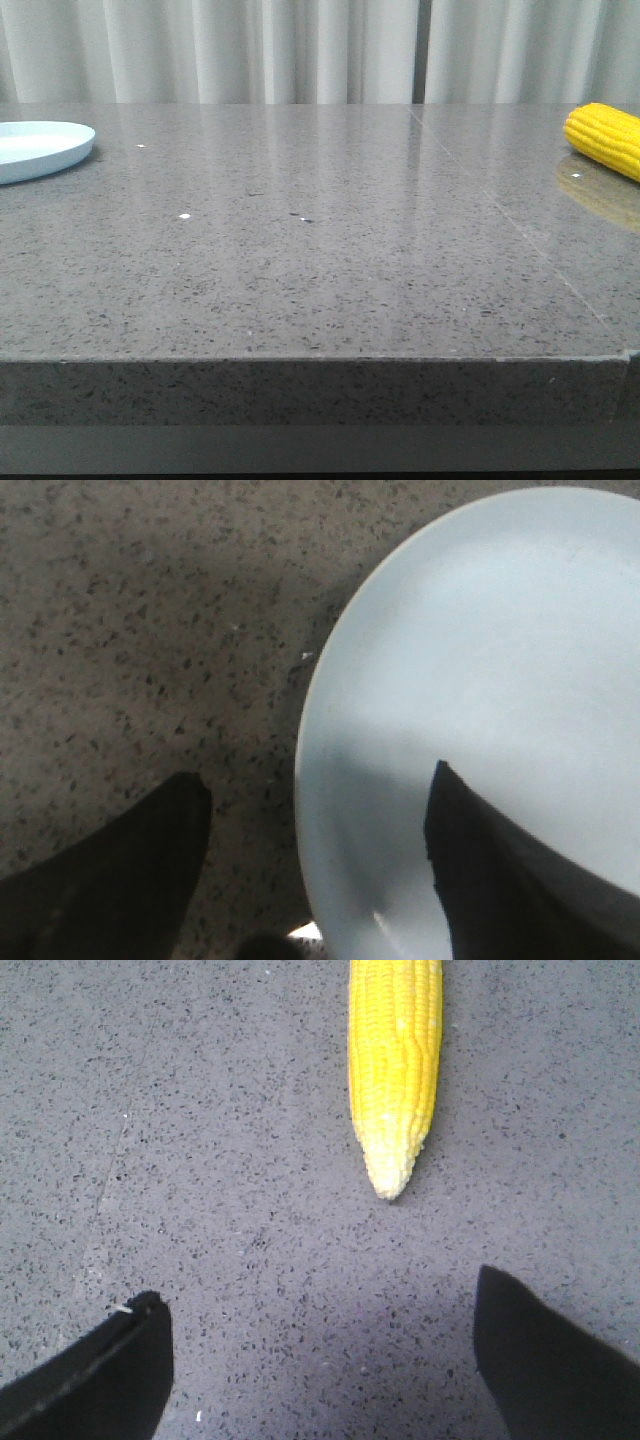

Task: Place corn on plate with both arms

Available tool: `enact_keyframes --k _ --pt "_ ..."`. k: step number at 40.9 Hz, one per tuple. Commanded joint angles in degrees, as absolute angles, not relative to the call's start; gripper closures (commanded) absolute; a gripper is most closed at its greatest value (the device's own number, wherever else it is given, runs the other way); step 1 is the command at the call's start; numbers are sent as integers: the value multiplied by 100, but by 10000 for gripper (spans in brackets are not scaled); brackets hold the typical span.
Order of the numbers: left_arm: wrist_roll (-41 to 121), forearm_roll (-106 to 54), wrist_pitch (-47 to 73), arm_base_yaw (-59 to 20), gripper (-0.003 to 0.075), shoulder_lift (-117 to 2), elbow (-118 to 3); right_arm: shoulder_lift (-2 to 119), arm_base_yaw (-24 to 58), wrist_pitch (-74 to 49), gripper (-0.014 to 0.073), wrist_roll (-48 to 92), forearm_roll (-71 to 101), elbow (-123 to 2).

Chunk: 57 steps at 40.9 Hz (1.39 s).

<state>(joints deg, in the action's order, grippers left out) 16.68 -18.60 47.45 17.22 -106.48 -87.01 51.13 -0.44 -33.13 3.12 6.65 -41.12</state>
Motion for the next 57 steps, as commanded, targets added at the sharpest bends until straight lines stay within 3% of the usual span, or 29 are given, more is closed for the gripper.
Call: enact_keyframes --k 1,8,11,24,40,57 --pt "1702 -1963 4557 1626 303 -10580 -9045 5079 -72 -2924 -41 308 629 -4257" --pt "1702 -1954 4555 1521 305 -10744 -9205 5079 -72 -2924 -41 308 629 -4257" --pt "1702 -1942 4571 1521 340 -10774 -9217 5079 -72 -2924 -41 308 629 -4257" --pt "1702 -1822 4842 1521 741 -10783 -9217 5079 -72 -2924 -41 308 629 -4257" --pt "1702 -1865 5817 1064 741 -10435 -9906 5079 -72 -2924 -41 308 629 -4257" --pt "1702 -2095 6174 -763 741 -10423 -10354 5079 -72 -2924 -41 308 629 -4257"
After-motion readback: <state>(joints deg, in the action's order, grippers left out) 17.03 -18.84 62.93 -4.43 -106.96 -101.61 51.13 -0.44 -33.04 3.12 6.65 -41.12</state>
